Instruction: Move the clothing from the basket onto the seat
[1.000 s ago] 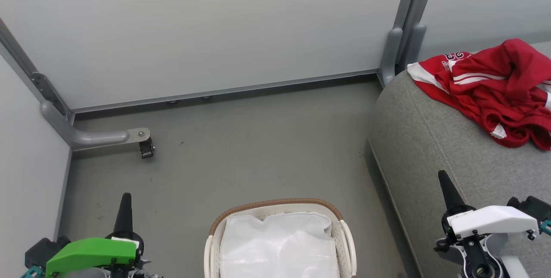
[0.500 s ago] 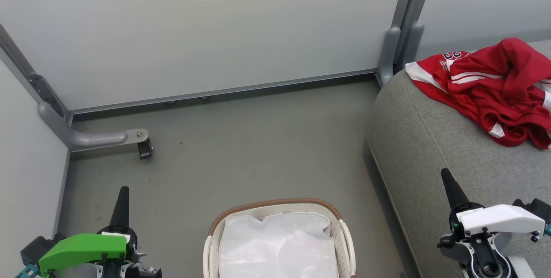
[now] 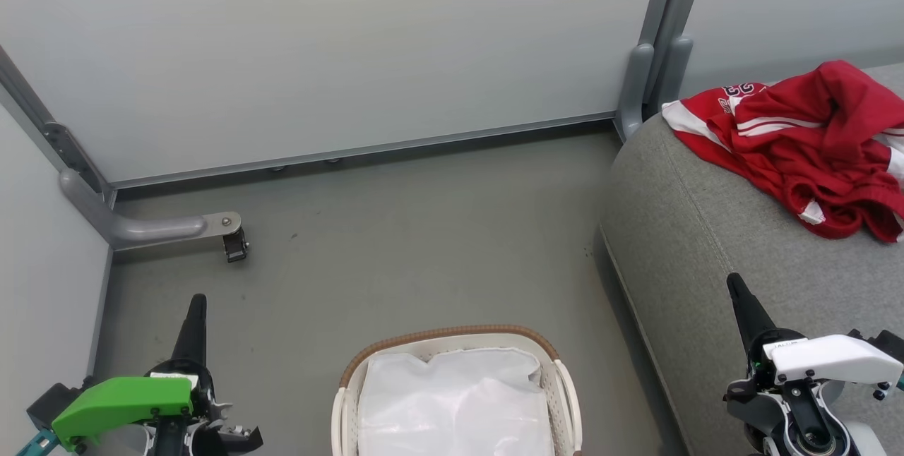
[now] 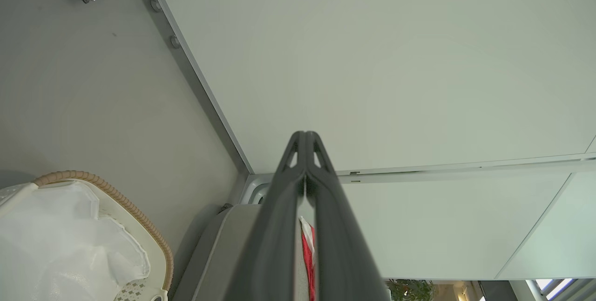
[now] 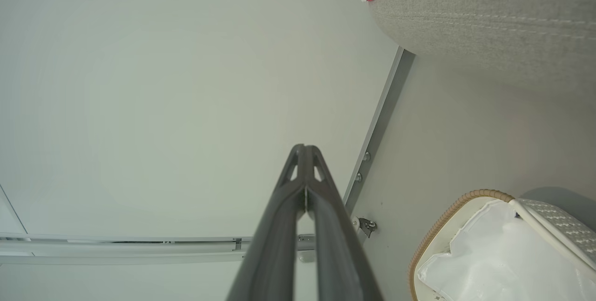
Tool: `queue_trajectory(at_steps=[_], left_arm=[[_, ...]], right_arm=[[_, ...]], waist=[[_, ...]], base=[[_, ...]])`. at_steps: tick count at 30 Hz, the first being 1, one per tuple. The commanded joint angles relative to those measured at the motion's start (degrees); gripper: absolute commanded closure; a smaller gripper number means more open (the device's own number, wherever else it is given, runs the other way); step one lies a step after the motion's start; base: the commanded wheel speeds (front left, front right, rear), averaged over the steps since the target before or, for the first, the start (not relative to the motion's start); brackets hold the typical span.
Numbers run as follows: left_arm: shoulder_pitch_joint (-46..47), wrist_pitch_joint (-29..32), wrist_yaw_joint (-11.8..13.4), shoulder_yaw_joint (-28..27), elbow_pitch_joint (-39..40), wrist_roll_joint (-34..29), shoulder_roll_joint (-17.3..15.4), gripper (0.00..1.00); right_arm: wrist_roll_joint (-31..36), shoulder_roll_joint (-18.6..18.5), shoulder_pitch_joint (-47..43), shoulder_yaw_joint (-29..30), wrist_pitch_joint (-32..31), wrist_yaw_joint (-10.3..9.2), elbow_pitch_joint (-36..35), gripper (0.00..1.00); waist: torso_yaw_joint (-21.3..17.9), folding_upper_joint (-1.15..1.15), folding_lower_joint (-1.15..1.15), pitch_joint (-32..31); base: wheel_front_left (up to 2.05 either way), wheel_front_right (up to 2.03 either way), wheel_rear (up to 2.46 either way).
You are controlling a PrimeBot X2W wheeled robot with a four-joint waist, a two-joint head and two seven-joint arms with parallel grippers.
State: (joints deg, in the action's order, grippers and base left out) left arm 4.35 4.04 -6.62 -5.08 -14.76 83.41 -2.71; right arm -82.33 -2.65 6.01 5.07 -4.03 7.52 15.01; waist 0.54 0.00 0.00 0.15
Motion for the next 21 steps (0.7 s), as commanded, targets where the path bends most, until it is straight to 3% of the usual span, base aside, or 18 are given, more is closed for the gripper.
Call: queue_trajectory(at_steps=[1, 21], left_arm=[[1.30, 0.36, -0.50, -0.28, 0.50, 1.32, -0.27, 1.00], [2.23, 2.53, -1.09, -1.51, 0.79, 8.46, -0.30, 1.00]], right_arm=[[-1.37, -0.33, 0.41, 0.33, -0.40, -0.04, -0.55, 1.00], [-9.36, -0.37, 0.25, 1.49, -2.48, -0.03, -1.08, 1.00]], waist=[[-0.03, 0.00, 0.00, 0.00], [-0.47, 0.00, 0.00, 0.02]], base=[[0.00, 0.00, 0.00], [0.00, 0.00, 0.00]])
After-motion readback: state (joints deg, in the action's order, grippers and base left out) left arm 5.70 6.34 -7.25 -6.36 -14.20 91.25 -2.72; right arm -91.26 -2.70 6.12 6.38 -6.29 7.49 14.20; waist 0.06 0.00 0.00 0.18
